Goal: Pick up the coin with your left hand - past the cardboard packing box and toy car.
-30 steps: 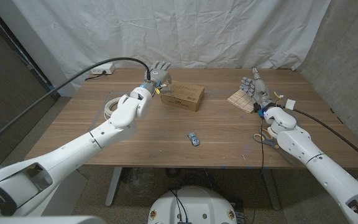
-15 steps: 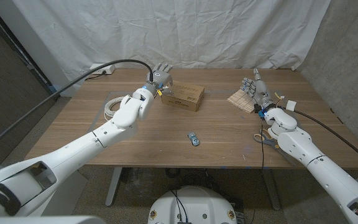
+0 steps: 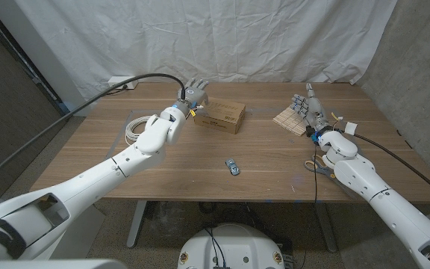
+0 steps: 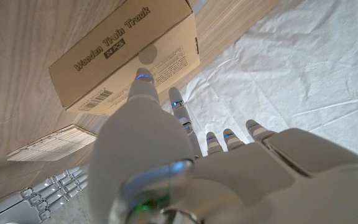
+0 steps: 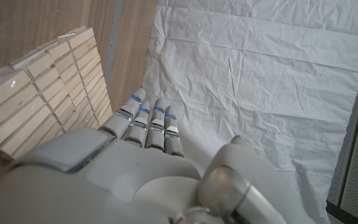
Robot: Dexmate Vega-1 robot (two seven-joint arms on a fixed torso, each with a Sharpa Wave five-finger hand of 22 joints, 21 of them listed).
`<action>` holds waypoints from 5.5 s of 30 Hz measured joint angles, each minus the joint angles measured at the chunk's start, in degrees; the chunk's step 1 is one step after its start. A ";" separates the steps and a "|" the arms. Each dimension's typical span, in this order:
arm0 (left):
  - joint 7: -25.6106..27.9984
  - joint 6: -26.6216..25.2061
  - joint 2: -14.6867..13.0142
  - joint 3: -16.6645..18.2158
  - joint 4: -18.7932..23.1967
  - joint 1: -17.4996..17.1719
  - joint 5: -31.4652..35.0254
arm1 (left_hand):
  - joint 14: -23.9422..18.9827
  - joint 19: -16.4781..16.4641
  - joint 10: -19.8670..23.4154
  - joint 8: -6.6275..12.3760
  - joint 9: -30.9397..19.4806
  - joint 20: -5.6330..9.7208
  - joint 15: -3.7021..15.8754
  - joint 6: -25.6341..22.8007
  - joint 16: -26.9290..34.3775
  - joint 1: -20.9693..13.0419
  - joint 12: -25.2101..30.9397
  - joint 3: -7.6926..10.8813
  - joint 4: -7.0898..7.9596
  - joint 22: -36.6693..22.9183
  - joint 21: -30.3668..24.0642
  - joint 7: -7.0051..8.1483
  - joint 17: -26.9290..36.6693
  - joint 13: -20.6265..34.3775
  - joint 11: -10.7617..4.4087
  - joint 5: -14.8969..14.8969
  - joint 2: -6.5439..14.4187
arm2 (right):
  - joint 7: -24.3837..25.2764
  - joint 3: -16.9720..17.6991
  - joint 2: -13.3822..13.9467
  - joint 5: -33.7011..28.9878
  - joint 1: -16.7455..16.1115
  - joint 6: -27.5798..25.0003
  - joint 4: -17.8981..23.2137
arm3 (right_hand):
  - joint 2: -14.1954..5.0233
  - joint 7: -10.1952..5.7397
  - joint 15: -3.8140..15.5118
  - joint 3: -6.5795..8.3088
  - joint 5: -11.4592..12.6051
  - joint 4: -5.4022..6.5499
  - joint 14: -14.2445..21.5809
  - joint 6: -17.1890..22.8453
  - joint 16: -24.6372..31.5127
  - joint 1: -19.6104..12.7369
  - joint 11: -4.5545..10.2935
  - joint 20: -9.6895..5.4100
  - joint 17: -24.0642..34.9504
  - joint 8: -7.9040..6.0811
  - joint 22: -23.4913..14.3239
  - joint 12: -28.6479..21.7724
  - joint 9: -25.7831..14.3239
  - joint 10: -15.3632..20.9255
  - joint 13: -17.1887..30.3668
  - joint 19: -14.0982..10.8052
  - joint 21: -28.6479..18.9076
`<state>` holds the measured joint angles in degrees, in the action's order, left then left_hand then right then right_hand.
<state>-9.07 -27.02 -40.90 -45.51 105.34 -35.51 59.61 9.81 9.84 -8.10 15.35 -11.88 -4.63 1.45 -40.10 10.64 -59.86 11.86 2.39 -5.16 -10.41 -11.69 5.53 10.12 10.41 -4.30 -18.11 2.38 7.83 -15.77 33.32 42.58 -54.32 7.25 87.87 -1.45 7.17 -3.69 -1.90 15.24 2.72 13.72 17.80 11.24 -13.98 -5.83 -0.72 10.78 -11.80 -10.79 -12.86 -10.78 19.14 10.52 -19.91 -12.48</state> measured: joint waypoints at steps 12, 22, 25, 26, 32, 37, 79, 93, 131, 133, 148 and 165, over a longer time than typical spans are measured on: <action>-0.95 0.47 0.01 -0.27 -0.56 0.29 -0.06 | 0.00 0.00 -0.17 0.00 -0.29 0.00 0.00 0.30 0.00 -2.69 -0.21 0.67 -1.05 0.00 0.00 0.30 -0.09 0.00 0.19 -0.04 0.73 | -0.06 0.12 0.08 0.35 -0.05 -0.01 -0.01 | 0.00 0.00 -0.23 0.00 -0.22 0.00 0.22 0.00 0.00 0.00 0.00 0.00 0.00 0.00 0.00 0.00 0.00 0.00 0.00 0.00 0.00; -1.59 0.93 0.08 -0.30 -1.16 0.64 -0.53 | 0.00 0.00 -0.46 0.00 -0.53 0.01 -0.01 0.30 -0.36 -3.36 -0.21 0.69 -1.51 0.00 0.00 0.30 -0.16 0.00 -0.11 -0.04 0.95 | -0.09 0.12 0.09 0.45 -0.01 -0.36 -0.03 | 0.00 0.00 -0.22 0.00 -0.22 0.00 0.22 0.00 0.00 0.00 0.00 0.21 0.00 0.00 0.00 0.00 0.00 0.00 0.00 -0.21 0.00; -1.59 1.12 0.19 -0.30 -1.60 0.77 -0.78 | 0.00 0.00 -0.46 0.00 -0.53 0.01 -0.01 0.29 -0.36 -3.36 -0.21 0.69 -1.51 0.00 0.00 0.30 -0.10 0.00 -0.11 -0.04 0.95 | 0.01 0.12 0.10 0.45 -0.02 -0.40 0.01 | 0.00 0.00 -0.22 0.00 -0.22 0.00 0.22 0.00 0.00 0.00 -0.23 0.21 0.00 0.00 0.00 0.00 0.00 0.23 0.00 -0.21 0.00; -1.57 1.20 0.19 -0.30 -1.63 0.78 -0.91 | 0.00 0.00 -0.46 0.00 -0.53 0.01 -0.01 0.29 -0.35 -3.36 -0.21 0.69 -1.51 0.00 0.00 0.30 -0.10 0.00 -0.11 -0.04 0.95 | 0.06 0.12 0.11 0.45 -0.06 -0.40 0.17 | 0.00 0.00 -0.22 0.00 -0.22 0.00 0.21 0.00 0.00 0.00 -0.31 0.21 0.00 0.00 0.00 0.00 0.00 0.31 0.00 -0.21 0.00; -1.32 1.54 0.32 -0.43 -2.31 1.05 -1.28 | 0.00 0.00 -0.46 0.00 -0.52 0.01 -0.01 0.29 -0.35 -3.59 -0.21 0.69 -1.51 0.00 0.00 0.30 -0.10 0.00 -0.11 -0.04 1.18 | 0.32 0.15 0.11 0.43 -0.41 -0.40 0.51 | 0.00 0.00 -0.42 -0.16 -0.22 -0.16 0.42 0.00 0.00 0.00 -0.31 0.21 0.00 0.00 0.00 0.00 0.00 0.31 0.00 -0.21 0.00; -1.13 1.64 0.40 -0.66 -2.86 1.28 -1.58 | 0.00 0.00 -0.46 0.00 -0.52 0.01 -0.01 0.07 -0.35 -3.58 -0.21 0.44 -1.25 0.00 0.00 0.08 -0.10 0.00 -0.11 -0.04 1.18 | 0.54 0.22 0.11 0.40 -0.57 -0.35 0.65 | 0.00 0.00 -0.42 -0.16 -0.22 -0.16 0.41 0.00 0.00 0.00 -0.31 0.21 0.00 0.00 0.00 0.00 0.00 0.31 -0.01 -0.21 0.00; 0.37 1.78 1.15 -2.00 -5.09 2.15 -3.79 | -0.01 0.00 0.20 -0.50 -0.50 0.45 -0.01 -1.50 -0.35 -4.34 -0.20 -0.11 -0.88 0.00 0.00 0.21 -0.12 0.01 -0.73 0.83 1.93 | -0.01 -0.18 -0.54 0.21 0.06 0.14 -0.80 | -0.38 0.00 -0.10 -0.31 -0.45 -0.32 0.72 0.00 0.00 -0.38 -0.31 0.20 0.00 0.00 0.00 0.00 0.00 0.31 -0.01 -0.61 -0.01; 0.75 1.60 1.45 -2.44 -5.51 2.63 -4.15 | -0.01 0.00 0.80 0.18 -0.50 0.45 -0.01 -3.44 -0.35 -4.79 -0.20 -0.18 -0.94 0.00 0.00 0.11 -0.12 0.00 -1.33 0.84 2.38 | -0.36 -0.18 -0.61 0.40 0.26 0.26 -1.30 | -0.38 0.00 -0.10 -0.31 -0.45 -0.32 0.72 0.00 0.00 -0.38 -0.31 0.20 0.00 0.00 0.00 0.00 0.00 0.31 -0.01 -0.61 -0.01; 0.99 1.07 3.32 -4.20 -7.75 4.30 -4.78 | -0.01 0.00 2.56 2.06 -0.78 0.45 -0.01 -8.95 0.00 -5.08 0.02 -0.35 -0.77 -0.13 0.00 -0.52 -0.12 0.01 -1.65 2.02 3.61 | -1.37 0.28 -0.42 1.25 0.33 0.53 -2.42 | -0.77 0.00 -0.12 -0.31 -0.45 -0.32 0.72 0.00 0.00 0.02 0.00 0.21 0.00 0.43 0.00 0.00 0.00 0.61 -0.01 -0.61 -0.01; 1.01 1.06 3.46 -4.32 -7.87 4.40 -4.87 | -0.01 -0.01 2.65 2.40 -0.86 0.45 -0.01 -9.60 0.00 -5.08 0.02 -0.35 -0.77 -0.12 0.00 -0.72 -0.12 0.01 -1.57 2.19 3.61 | -1.37 0.47 -0.40 1.30 0.34 0.57 -2.51 | -0.77 0.00 -0.38 -0.31 -0.45 -0.31 0.98 0.00 0.00 0.02 0.00 0.20 0.00 0.43 0.00 0.00 0.00 0.61 -0.01 -0.61 -0.01; 2.23 0.57 4.04 -4.67 -8.24 4.71 -5.23 | -2.35 -1.57 8.41 6.87 -1.26 0.36 0.63 -20.05 0.60 -5.87 1.06 -0.25 -0.66 0.03 -0.41 -1.76 0.14 0.01 -3.19 3.73 4.80 | -1.12 0.88 -0.26 1.72 -0.24 0.58 -2.49 | -0.77 0.00 -0.42 -0.31 -0.45 -0.32 1.02 0.00 0.00 0.01 0.00 0.21 0.00 0.43 0.00 0.00 0.00 0.61 -0.01 -0.61 -0.01; 2.45 -0.47 4.02 -4.85 -7.57 4.74 -5.26 | -5.27 -2.59 12.98 6.90 -1.27 0.93 0.47 -20.62 1.04 -6.54 1.79 0.06 -0.37 -0.13 -0.41 -1.77 0.43 0.01 -4.11 4.46 5.33 | -1.10 1.17 -0.05 2.11 -0.89 0.50 -2.30 | -0.99 0.00 -0.41 -0.31 -0.45 -0.31 1.02 0.00 0.00 -0.22 0.00 0.21 0.00 0.43 0.00 0.45 0.00 0.61 -0.01 -0.61 -0.01</action>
<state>-6.62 -27.49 -36.88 -50.35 97.78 -30.77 54.35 4.54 7.25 4.88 22.25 -13.15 -3.71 1.92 -60.73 11.68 -66.39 13.65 2.45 -5.53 -10.54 -12.10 3.76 10.55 10.42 -8.41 -13.65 7.71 6.73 -14.60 33.27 44.69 -55.21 7.75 85.56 -2.45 7.17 -4.10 -2.21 14.79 2.40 14.74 17.80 11.24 -14.20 -5.83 -0.51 10.79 -11.37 -10.79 -12.40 -10.77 19.75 10.51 -20.52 -12.49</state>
